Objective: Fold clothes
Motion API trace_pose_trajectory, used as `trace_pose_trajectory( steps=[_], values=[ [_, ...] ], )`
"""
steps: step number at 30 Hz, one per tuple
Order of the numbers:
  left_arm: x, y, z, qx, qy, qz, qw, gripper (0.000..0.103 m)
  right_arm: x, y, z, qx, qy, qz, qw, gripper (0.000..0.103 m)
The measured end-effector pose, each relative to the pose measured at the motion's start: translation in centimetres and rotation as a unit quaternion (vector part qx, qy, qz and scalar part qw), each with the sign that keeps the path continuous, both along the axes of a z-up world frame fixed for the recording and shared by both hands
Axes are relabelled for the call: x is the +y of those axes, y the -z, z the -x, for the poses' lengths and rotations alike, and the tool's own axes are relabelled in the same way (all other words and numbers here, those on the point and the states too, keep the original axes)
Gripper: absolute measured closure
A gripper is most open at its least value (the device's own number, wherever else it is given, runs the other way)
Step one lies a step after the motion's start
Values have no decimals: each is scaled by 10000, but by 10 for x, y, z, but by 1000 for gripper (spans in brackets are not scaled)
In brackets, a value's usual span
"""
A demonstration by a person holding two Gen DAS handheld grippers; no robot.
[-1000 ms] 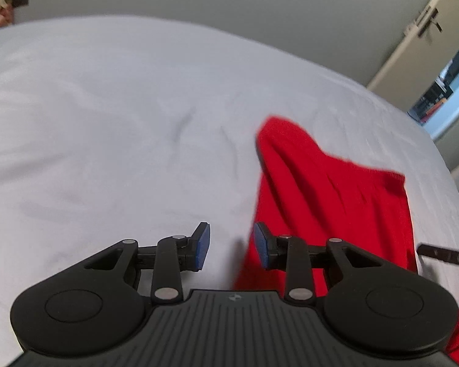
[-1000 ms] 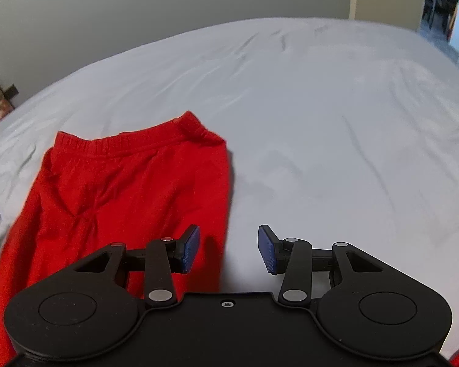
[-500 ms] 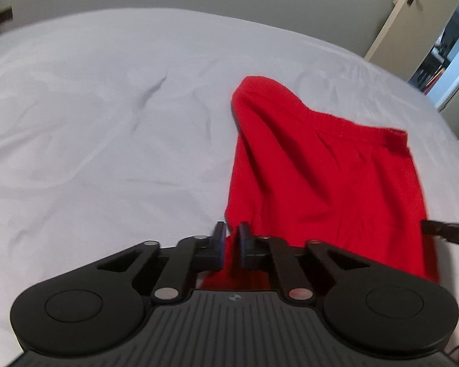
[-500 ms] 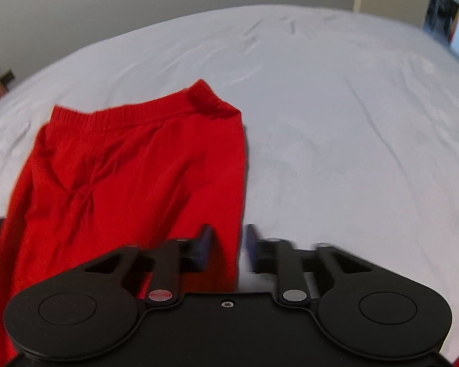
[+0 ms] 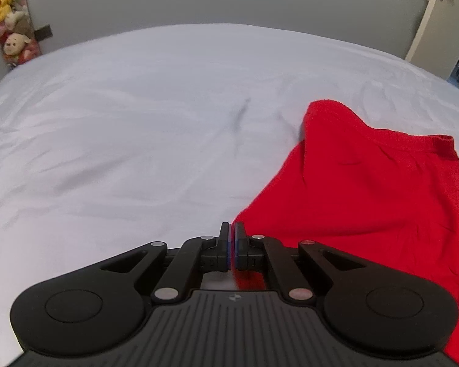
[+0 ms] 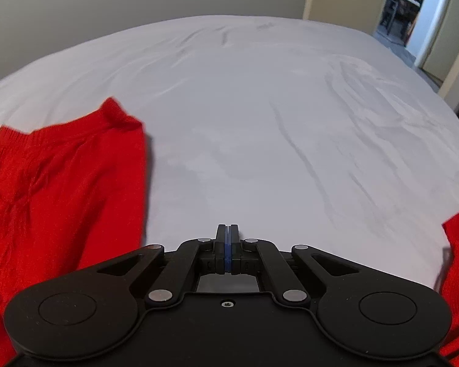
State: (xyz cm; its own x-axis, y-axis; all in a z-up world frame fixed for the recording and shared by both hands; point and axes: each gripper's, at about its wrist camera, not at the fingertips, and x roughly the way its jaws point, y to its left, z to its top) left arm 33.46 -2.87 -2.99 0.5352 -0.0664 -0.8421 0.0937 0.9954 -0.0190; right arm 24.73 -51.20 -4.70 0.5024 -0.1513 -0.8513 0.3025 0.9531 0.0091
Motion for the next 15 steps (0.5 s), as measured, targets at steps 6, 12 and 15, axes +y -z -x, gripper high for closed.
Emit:
trace_pose_trajectory(
  steps=[6,12,15],
  values=[
    [17,-7,0,-235,-119,392,9989,100,2,-12,-5,-261,-312,-387,9984,93],
    [18,-4,-20,-306,-201,452,9983,89,17,-17,-30,-590,-868,-393,9937,71],
    [16,3,-25,-356,-26,624,9974,89,27,-16,-51,-712,-1262,-249,9891,70]
  ],
)
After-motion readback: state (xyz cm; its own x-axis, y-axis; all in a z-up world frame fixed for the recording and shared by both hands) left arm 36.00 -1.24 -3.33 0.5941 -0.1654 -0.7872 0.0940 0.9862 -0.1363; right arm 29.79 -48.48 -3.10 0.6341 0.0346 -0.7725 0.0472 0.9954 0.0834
